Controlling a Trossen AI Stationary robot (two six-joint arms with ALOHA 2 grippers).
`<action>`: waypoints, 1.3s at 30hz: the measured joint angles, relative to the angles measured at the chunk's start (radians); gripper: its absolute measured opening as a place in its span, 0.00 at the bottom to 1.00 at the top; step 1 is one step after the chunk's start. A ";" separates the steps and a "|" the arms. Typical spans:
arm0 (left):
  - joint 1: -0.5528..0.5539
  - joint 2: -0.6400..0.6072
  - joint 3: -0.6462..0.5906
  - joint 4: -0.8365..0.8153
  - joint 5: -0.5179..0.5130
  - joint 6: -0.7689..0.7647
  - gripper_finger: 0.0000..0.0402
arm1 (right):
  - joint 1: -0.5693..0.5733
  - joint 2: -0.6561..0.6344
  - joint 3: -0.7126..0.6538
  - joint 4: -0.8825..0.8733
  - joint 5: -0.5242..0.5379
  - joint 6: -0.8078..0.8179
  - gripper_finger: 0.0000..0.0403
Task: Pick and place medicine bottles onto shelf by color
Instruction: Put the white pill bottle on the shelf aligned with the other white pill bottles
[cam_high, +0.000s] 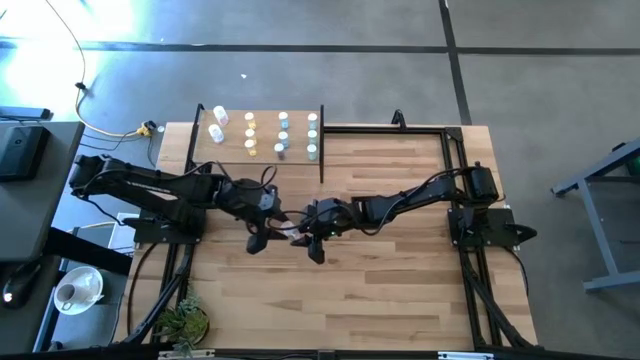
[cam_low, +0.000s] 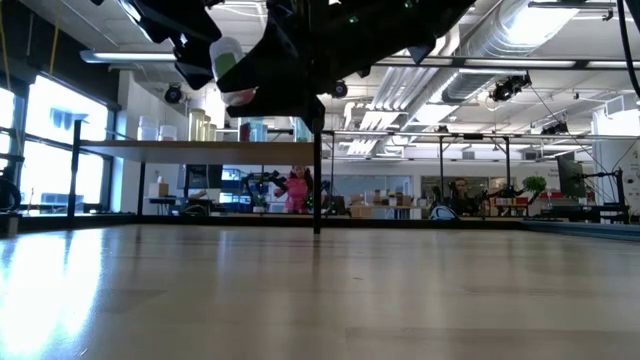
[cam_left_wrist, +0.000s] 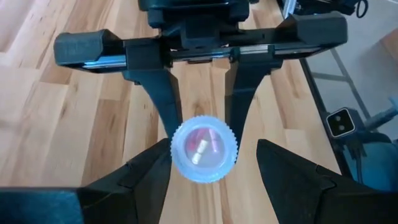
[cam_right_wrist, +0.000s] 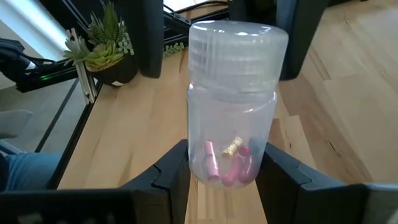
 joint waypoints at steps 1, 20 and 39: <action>0.000 0.001 0.000 0.001 0.000 0.000 0.56 | 0.000 0.000 0.000 0.000 0.001 0.000 0.33; 0.000 0.001 0.000 0.032 0.005 0.076 0.32 | 0.002 0.000 0.000 0.000 -0.001 -0.024 0.34; 0.000 -0.079 -0.001 -0.085 -0.166 0.088 0.32 | 0.015 -0.106 0.000 -0.084 0.172 -0.106 0.55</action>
